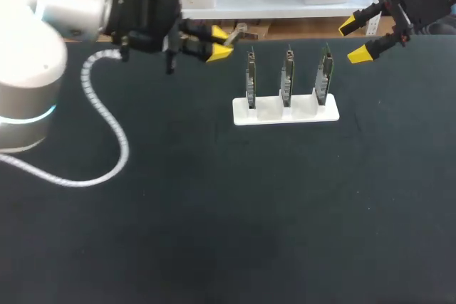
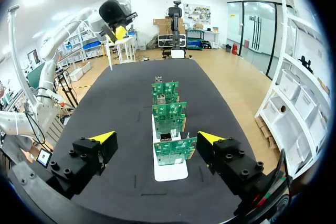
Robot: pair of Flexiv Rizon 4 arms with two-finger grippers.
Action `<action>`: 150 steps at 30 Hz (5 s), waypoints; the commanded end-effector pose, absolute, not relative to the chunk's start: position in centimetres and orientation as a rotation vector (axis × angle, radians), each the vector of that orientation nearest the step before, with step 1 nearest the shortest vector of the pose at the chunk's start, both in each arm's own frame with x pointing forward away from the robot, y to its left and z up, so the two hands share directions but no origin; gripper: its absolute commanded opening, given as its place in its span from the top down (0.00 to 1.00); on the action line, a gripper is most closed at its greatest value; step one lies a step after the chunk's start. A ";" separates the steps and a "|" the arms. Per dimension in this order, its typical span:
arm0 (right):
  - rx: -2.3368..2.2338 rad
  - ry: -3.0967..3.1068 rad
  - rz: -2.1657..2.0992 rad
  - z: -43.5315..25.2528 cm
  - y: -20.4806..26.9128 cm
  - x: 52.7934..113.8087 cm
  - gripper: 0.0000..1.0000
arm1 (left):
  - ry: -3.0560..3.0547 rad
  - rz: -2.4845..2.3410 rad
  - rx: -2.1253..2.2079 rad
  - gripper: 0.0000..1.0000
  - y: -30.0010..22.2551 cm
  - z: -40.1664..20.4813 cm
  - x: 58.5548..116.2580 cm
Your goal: Pick up the optical module with the left hand, and insert it into the network port with the right hand.
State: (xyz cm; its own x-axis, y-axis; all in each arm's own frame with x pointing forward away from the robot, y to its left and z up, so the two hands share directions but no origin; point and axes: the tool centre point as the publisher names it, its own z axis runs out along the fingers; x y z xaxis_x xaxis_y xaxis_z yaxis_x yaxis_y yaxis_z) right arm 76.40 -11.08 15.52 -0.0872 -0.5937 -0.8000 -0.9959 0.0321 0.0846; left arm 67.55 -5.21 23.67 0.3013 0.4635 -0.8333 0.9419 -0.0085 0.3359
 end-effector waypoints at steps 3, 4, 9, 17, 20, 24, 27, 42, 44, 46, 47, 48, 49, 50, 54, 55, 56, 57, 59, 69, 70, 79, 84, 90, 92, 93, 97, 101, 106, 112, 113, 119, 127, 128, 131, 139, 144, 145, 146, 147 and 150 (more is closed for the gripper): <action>-1.612 1.742 0.898 15.5 -11.0 76.2 0.00 | 1.214 -0.671 1.658 1.00 -10.3 25.6 70.2; -1.612 1.742 0.898 15.5 -11.0 76.2 0.00 | 1.209 -0.676 1.656 1.00 -10.6 25.8 70.3; -1.612 1.742 0.898 15.5 -11.0 76.2 0.00 | 1.197 -0.738 1.616 1.00 -12.3 26.2 70.5; -1.612 1.742 0.898 15.5 -11.0 76.2 0.00 | 1.190 -0.742 1.609 1.00 -12.8 26.0 70.6; -1.612 1.742 0.898 15.5 -11.0 76.2 0.00 | 1.190 -0.742 1.609 1.00 -12.8 26.0 70.6; -1.612 1.742 0.898 15.5 -11.0 76.2 0.00 | 1.190 -0.742 1.609 1.00 -12.8 26.0 70.6; -1.612 1.742 0.898 15.5 -11.0 76.2 0.00 | 1.204 -0.738 1.589 1.00 -12.5 26.4 71.1; -1.612 1.742 0.898 15.5 -11.0 76.2 0.00 | 1.287 -0.972 1.506 1.00 -16.9 24.1 71.8; -1.612 1.742 0.898 15.5 -11.0 76.2 0.00 | 1.280 -0.983 1.502 1.00 -17.6 24.3 72.0; -1.612 1.742 0.898 15.5 -11.0 76.2 0.00 | 1.278 -0.984 1.502 1.00 -18.1 24.5 72.1; -1.612 1.742 0.898 15.5 -11.0 76.2 0.00 | 1.278 -0.986 1.502 1.00 -18.5 24.5 72.2; -1.612 1.742 0.898 15.5 -11.0 76.2 0.00 | 1.282 -0.987 1.505 1.00 -18.8 24.5 72.3; -1.612 1.742 0.898 15.5 -11.0 76.2 0.00 | 1.282 -0.987 1.506 1.00 -19.1 24.4 72.5; -1.612 1.742 0.898 15.5 -11.0 76.2 0.00 | 1.289 -0.994 1.504 1.00 -19.3 24.3 72.6; -1.612 1.742 0.898 15.5 -11.0 76.2 0.00 | 1.317 -0.999 1.509 1.00 -19.7 23.6 72.7; -1.612 1.742 0.898 15.5 -11.0 76.2 0.00 | 1.336 -0.992 1.508 1.00 -19.7 23.2 72.8; -1.612 1.742 0.898 15.5 -11.0 76.2 0.00 | 1.346 -0.991 1.506 1.00 -19.6 22.9 72.9; -1.612 1.742 0.898 15.5 -11.0 76.2 0.00 | 1.359 -0.991 1.499 1.00 -19.5 22.6 73.0; -1.612 1.742 0.898 15.5 -11.0 76.2 0.00 | 1.380 -0.991 1.489 1.00 -19.3 22.1 73.1; -1.612 1.742 0.898 15.5 -11.0 76.2 0.00 | 1.390 -1.002 1.449 1.00 -19.7 21.2 73.2; -1.612 1.742 0.898 15.5 -11.0 76.2 0.00 | 1.390 -1.002 1.449 1.00 -19.7 21.2 73.2; -1.612 1.742 0.898 15.5 -11.0 76.2 0.00 | 1.390 -1.002 1.449 1.00 -19.7 21.2 73.2; -1.612 1.742 0.898 15.5 -11.0 76.2 0.00 | 1.382 -1.016 1.440 1.00 -20.6 21.4 73.1; -1.612 1.742 0.898 15.5 -11.0 76.2 0.00 | 1.406 -1.089 1.357 1.00 -21.9 20.6 74.3; -1.612 1.742 0.898 15.5 -11.0 76.2 0.00 | 1.418 -1.091 1.345 1.00 -22.1 20.4 74.6; -1.612 1.742 0.898 15.5 -11.0 76.2 0.00 | 1.428 -1.088 1.343 1.00 -22.3 20.3 74.7; -1.612 1.742 0.898 15.5 -11.0 76.2 0.00 | 1.440 -1.117 1.315 1.00 -22.8 19.8 74.9; -1.612 1.742 0.898 15.5 -11.0 76.2 0.00 | 1.448 -1.123 1.313 1.00 -23.0 19.6 74.9; -1.612 1.742 0.898 15.5 -11.0 76.2 0.00 | 1.463 -1.127 1.310 1.00 -23.0 19.3 74.9; -1.612 1.742 0.898 15.5 -11.0 76.2 0.00 | 1.476 -1.135 1.307 1.00 -23.3 18.8 74.6; -1.612 1.742 0.898 15.5 -11.0 76.2 0.00 | 1.477 -1.136 1.306 1.00 -23.3 18.7 74.6; -1.612 1.742 0.898 15.5 -11.0 76.2 0.00 | 1.480 -1.138 1.288 1.00 -23.7 18.4 74.6; -1.612 1.742 0.898 15.5 -11.0 76.2 0.00 | 1.483 -1.136 1.269 1.00 -24.2 18.3 74.9; -1.612 1.742 0.898 15.5 -11.0 76.2 0.00 | 1.485 -1.135 1.268 1.00 -24.3 18.3 74.9; -1.612 1.742 0.898 15.5 -11.0 76.2 0.00 | 1.488 -1.137 1.262 1.00 -24.3 18.1 75.0; -1.612 1.742 0.898 15.5 -11.0 76.2 0.00 | 1.504 -1.090 1.298 1.00 -24.1 17.7 75.2; -1.612 1.742 0.898 15.5 -11.0 76.2 0.00 | 1.504 -1.092 1.299 1.00 -24.3 17.7 75.3; -1.612 1.742 0.898 15.5 -11.0 76.2 0.00 | 1.504 -1.092 1.300 1.00 -24.3 17.7 75.3; -1.612 1.742 0.898 15.5 -11.0 76.2 0.00 | 1.503 -1.092 1.301 1.00 -24.3 17.7 75.3; -1.612 1.742 0.898 15.5 -11.0 76.2 0.00 | 1.504 -1.093 1.301 1.00 -24.3 17.6 75.3; -1.612 1.742 0.898 15.5 -11.0 76.2 0.00 | 1.509 -1.093 1.300 1.00 -24.2 17.3 75.5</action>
State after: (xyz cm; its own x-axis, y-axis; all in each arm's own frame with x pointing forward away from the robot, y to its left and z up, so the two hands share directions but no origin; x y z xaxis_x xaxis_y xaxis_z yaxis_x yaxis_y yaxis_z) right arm 76.40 -11.08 15.52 -0.0871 -0.5937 -0.8000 -0.9959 0.0321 0.0846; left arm 75.12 -24.15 17.53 -0.1041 0.2527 -0.9619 0.9928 0.0847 -0.0852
